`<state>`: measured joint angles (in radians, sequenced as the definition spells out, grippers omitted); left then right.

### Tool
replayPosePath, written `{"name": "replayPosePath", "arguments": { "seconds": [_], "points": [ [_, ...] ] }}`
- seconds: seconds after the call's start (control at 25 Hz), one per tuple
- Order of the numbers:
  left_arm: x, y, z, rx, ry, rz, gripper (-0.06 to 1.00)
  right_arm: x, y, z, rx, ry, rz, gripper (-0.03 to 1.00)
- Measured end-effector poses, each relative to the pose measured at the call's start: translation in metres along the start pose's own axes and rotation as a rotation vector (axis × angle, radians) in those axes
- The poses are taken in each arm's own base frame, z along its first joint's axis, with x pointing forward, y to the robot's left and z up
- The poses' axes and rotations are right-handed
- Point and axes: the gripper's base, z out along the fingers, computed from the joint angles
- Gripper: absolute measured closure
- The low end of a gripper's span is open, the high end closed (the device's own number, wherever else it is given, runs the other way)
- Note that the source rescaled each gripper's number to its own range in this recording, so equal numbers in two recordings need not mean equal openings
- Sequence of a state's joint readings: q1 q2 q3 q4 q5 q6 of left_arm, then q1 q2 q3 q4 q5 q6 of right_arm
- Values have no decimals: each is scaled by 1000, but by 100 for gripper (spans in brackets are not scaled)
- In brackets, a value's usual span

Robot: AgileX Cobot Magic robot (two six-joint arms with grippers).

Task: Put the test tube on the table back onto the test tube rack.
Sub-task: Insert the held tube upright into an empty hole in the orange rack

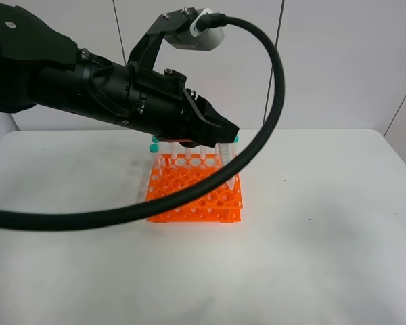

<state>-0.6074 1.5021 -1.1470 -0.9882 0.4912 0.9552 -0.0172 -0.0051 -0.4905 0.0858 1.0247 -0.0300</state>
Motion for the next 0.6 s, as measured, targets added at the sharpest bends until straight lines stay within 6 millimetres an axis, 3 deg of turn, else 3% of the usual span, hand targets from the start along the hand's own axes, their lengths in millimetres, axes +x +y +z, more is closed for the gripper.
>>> {"name": "replayPosePath", "arguments": {
  "seconds": [0.28,0.6],
  "points": [
    [1,1,0,-16,8,48,94,0,0,0,0,0,0,4],
    [0,23,0,-242,-10,37,94,0,0,0,0,0,0,4]
  ]
}}
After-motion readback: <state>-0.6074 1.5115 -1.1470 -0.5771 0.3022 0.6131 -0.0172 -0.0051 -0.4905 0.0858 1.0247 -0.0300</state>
